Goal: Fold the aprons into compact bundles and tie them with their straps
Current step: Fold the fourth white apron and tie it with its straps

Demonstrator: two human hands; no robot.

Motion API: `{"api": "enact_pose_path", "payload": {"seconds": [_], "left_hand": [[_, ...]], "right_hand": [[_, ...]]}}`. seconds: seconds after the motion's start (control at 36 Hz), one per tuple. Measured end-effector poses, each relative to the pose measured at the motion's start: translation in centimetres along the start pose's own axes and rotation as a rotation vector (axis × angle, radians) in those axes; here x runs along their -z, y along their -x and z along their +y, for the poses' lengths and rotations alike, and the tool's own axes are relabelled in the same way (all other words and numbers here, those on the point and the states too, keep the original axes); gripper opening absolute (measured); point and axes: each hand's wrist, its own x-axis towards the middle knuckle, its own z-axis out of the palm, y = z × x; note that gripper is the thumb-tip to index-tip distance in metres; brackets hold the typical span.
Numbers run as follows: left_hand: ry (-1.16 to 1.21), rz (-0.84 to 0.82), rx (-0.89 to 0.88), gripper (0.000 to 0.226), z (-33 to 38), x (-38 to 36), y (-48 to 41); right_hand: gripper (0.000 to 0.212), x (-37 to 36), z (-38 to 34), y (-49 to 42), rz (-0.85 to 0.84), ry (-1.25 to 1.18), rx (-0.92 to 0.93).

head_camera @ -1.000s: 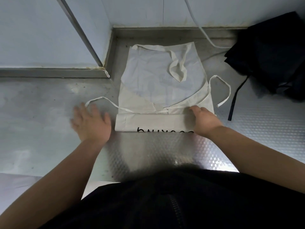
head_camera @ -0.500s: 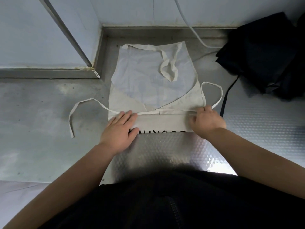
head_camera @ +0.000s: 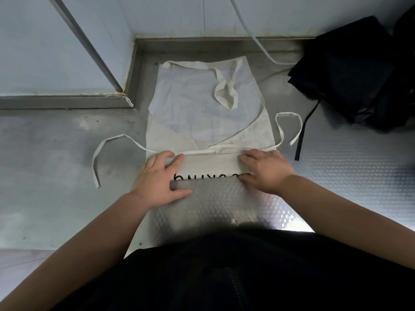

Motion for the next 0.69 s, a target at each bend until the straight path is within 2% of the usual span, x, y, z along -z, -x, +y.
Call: {"api": "enact_pose_path", "payload": {"seconds": [0.06, 0.17, 0.25, 0.36, 0.42, 0.47, 0.56, 0.64, 0.69], "left_hand": [[0.075, 0.071, -0.018, 0.096, -0.6, 0.2, 0.0], [0.249, 0.21, -0.022, 0.056, -1.3, 0.8, -0.3], [0.353, 0.196, 0.037, 0.049, -1.5, 2.0, -0.7], [0.47, 0.169, 0.178, 0.024, -2.3, 2.9, -2.3], [0.369, 0.193, 0.176, 0.026, -2.7, 3.1, -3.1], [0.153, 0.216, 0.16, 0.039, -2.8, 3.0, -4.1], [-0.063, 0.265, 0.176, 0.029, -2.7, 3.1, -5.7], [-0.124, 0.281, 0.169, 0.026, -2.6, 2.8, -6.7], [-0.071, 0.298, 0.153, 0.028, -2.7, 2.6, -7.3]], "right_hand": [[0.049, 0.7, 0.0, 0.0, 0.005, 0.016, -0.006], [0.043, 1.6, 0.1, -0.2, -0.002, -0.08, -0.076], [0.041, 2.4, 0.8, -0.7, -0.008, -0.048, -0.074], [0.03, 3.7, 1.8, -1.9, -0.007, -0.001, -0.089], [0.023, 4.2, 2.0, -2.8, 0.014, 0.011, -0.095], [0.019, 4.4, 2.1, -3.6, 0.032, 0.041, -0.107], [0.029, 4.3, 2.3, -4.8, 0.025, 0.123, -0.139], [0.038, 3.7, 2.5, -5.6, -0.004, 0.186, -0.219], [0.039, 3.2, 2.5, -6.0, 0.011, 0.205, -0.221]]}}
